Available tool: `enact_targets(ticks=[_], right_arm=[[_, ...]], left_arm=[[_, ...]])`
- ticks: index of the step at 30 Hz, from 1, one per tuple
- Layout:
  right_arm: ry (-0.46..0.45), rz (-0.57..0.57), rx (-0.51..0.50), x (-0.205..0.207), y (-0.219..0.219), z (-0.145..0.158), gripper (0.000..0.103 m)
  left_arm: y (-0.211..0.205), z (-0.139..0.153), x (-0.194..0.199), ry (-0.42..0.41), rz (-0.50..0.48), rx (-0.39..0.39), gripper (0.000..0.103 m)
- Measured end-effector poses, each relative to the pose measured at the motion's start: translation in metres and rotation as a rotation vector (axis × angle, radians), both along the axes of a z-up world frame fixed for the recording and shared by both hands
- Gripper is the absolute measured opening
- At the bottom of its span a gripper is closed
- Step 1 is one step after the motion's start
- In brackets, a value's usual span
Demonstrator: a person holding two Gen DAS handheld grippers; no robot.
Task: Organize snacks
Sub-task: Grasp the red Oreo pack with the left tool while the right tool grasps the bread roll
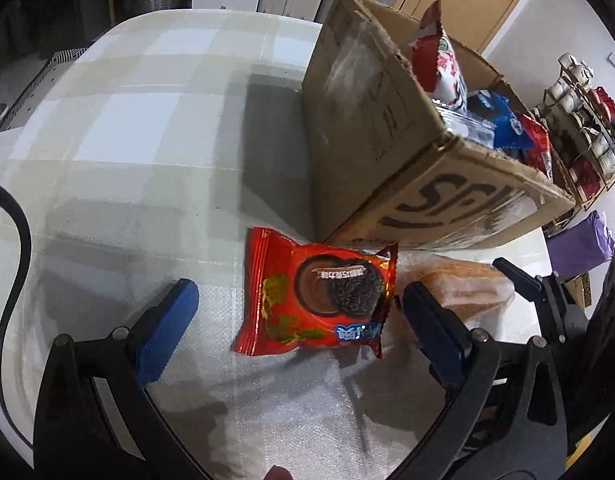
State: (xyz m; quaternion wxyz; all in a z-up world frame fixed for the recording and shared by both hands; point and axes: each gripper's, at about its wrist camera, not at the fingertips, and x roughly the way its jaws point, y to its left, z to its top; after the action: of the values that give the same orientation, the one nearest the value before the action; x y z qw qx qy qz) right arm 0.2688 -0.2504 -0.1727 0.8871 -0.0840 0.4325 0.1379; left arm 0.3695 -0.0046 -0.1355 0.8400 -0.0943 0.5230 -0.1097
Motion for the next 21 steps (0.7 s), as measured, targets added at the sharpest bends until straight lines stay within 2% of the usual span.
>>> enact_targets(ticks=[6, 8, 10, 12, 14, 17, 21], right_arm=[[0.018, -0.006, 0.016, 0.005, -0.009, 0.0, 0.101], [0.022, -0.009, 0.022, 0.001, -0.014, 0.001, 0.1], [0.026, -0.007, 0.032, -0.002, -0.02, 0.003, 0.1], [0.032, -0.005, 0.045, -0.01, -0.023, 0.001, 0.1], [0.039, -0.001, 0.064, -0.013, -0.028, 0.004, 0.1], [0.027, 0.006, 0.082, -0.018, -0.034, 0.011, 0.1], [-0.027, 0.031, 0.101, -0.023, -0.043, 0.027, 0.1]], left_arm=[[-0.011, -0.001, -0.009, -0.018, -0.017, 0.072, 0.099], [-0.011, 0.0, -0.011, -0.02, -0.017, 0.071, 0.098], [-0.008, 0.001, -0.013, -0.028, -0.012, 0.066, 0.088], [-0.004, 0.003, -0.016, -0.034, -0.017, 0.053, 0.07], [-0.004, 0.004, -0.017, -0.028, -0.042, 0.036, 0.056], [-0.006, 0.004, -0.022, -0.033, -0.074, 0.059, 0.049], [-0.002, 0.005, -0.029, -0.025, -0.098, 0.032, 0.043]])
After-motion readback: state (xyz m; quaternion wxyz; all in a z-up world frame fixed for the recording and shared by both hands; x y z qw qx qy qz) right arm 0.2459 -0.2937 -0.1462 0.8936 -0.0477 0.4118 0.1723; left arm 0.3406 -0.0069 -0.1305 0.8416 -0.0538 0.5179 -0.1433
